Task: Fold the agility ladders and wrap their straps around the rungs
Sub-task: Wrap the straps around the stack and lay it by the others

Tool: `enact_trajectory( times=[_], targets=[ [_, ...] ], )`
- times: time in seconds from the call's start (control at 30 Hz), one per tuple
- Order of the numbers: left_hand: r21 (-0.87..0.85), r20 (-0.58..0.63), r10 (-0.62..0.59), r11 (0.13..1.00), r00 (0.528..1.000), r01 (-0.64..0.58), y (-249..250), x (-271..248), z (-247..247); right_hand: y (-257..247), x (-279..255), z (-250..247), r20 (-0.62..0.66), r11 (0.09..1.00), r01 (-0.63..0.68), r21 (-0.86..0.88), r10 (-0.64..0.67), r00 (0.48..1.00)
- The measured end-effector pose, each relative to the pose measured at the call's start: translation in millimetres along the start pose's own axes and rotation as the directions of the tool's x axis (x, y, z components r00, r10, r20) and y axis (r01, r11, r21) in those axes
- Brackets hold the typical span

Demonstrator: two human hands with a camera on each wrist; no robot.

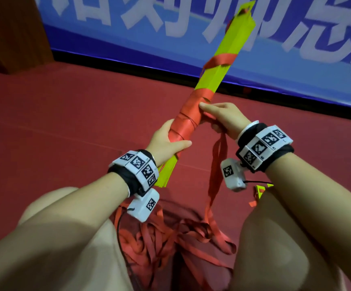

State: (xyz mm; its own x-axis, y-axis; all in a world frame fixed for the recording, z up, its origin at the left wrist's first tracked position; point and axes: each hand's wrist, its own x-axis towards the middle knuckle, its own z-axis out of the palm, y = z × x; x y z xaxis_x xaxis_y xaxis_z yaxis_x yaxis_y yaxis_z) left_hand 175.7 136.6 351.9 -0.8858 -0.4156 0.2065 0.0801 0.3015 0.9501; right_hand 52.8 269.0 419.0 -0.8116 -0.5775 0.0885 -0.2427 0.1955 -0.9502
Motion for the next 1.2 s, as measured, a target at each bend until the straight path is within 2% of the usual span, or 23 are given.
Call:
enact_trajectory(
  times=[0.1, 0.2, 0.3, 0.4, 0.5, 0.57, 0.63, 0.7, 0.77, 0.83, 0.9, 1.0, 1.2],
  targets=[
    [0.1, -0.003, -0.017, 0.995, 1.0, 0.017, -6, -1, -1, 8, 2, -5, 0.036, 0.996, -0.081, -0.042, 0.082, 0.996],
    [0.202, -0.008, -0.037, 0.979, 0.999, 0.038, -8, -1, 0, 17, 9, -9, -0.065, 0.995, -0.095, -0.033, 0.093, 0.994],
    [0.369, -0.061, -0.025, 0.928, 0.998, 0.046, -6, -2, 3, 18, 12, 0, -0.176, 0.994, -0.098, 0.048, 0.105, 0.979],
    [0.535, -0.132, 0.03, 0.843, 0.991, 0.046, -2, -3, 8, 13, 11, 11, -0.268, 0.988, -0.076, 0.131, 0.109, 0.957],
    [0.61, -0.176, 0.085, 0.792, 0.981, 0.041, -2, -1, 11, 9, 13, 17, -0.306, 0.979, -0.004, 0.202, 0.067, 0.95],
    [0.685, -0.153, 0.157, 0.729, 0.976, -0.01, -3, -3, 11, 8, 15, 17, -0.314, 0.975, 0.029, 0.221, 0.043, 0.948],
    [0.714, -0.07, 0.255, 0.688, 0.964, -0.13, -4, -5, 10, 7, 14, 17, -0.325, 0.978, 0.07, 0.195, -0.003, 0.946],
    [0.638, 0.041, 0.321, 0.72, 0.946, -0.272, -7, -7, 7, 5, 12, 15, -0.347, 0.984, 0.125, 0.129, -0.073, 0.935],
    [0.48, 0.073, 0.312, 0.822, 0.947, -0.308, -9, -4, 4, 7, 11, 10, -0.341, 0.983, 0.157, 0.092, -0.117, 0.933],
    [0.272, 0.06, 0.228, 0.933, 0.972, -0.236, -5, 0, 2, 7, 11, 5, -0.295, 0.982, 0.171, 0.084, -0.14, 0.945],
    [0.088, 0.111, 0.121, 0.987, 0.986, -0.132, -1, 2, 1, 7, 9, 2, -0.232, 0.982, 0.174, 0.072, -0.153, 0.961],
    [-0.041, 0.227, 0.055, 0.998, 0.972, -0.046, 1, 3, 2, 5, 3, 2, -0.161, 0.972, 0.211, 0.098, -0.194, 0.968],
    [-0.239, 0.261, 0.144, 0.968, 0.954, -0.08, 7, -2, 5, -2, -3, -1, -0.075, 0.926, 0.267, 0.267, -0.256, 0.964]
  ],
)
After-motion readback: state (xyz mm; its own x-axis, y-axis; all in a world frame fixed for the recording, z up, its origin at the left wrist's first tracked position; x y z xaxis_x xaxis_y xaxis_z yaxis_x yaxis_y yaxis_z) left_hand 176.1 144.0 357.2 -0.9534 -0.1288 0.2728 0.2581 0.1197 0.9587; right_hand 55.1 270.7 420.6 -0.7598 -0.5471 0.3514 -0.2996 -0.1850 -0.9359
